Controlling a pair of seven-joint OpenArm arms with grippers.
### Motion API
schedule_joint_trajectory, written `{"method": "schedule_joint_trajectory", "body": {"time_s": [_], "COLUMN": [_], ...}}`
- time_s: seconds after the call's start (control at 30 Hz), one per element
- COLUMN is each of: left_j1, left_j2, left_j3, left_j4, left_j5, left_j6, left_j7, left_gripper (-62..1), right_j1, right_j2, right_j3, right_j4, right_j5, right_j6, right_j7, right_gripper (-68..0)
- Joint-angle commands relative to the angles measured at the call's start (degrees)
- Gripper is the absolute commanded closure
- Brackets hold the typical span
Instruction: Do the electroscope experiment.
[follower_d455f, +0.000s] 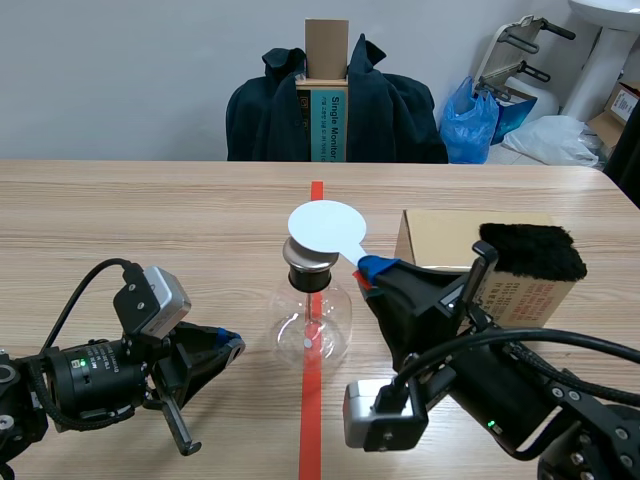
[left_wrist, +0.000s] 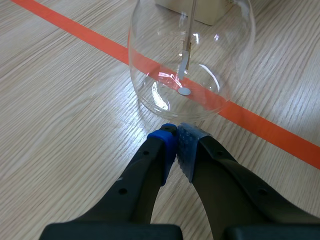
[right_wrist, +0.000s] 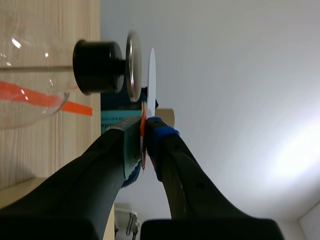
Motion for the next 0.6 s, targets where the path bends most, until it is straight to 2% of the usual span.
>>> {"method": "schedule_joint_trajectory", "body": {"time_s": [0.0,0.33,0.47,0.57], "left_j1": [-0.31,-0.31,-0.31,-0.31], "left_j2": [0.44,0.44,0.44,0.44], "left_j3": [-0.63,-0.63,-0.63,-0.63], "left_j4": [1.09,1.09,1.09,1.09], "left_j5": [-0.57,-0.57,-0.57,-0.57], "left_j6": [-0.15,-0.15,-0.15,-0.15], "left_j7": [-0.81,-0.61,-0.61,-0.61], "left_gripper": [-2.8,-2.8,-2.8,-2.8], "right_j1": [0.35,0.35,0.35,0.35], "right_j2": [0.74,0.76,0.76,0.76], "right_j3": [0.39,0.39,0.39,0.39], "right_j4": [1.73,1.73,1.73,1.73], "right_j5": [0.68,0.7,0.7,0.7], "right_j6": [-0.61,-0.61,-0.61,-0.61], "right_j7": [-1.81,-18.53,-22.71,-23.56], "right_gripper": [-0.8,-0.8,-0.9,-0.9]}}
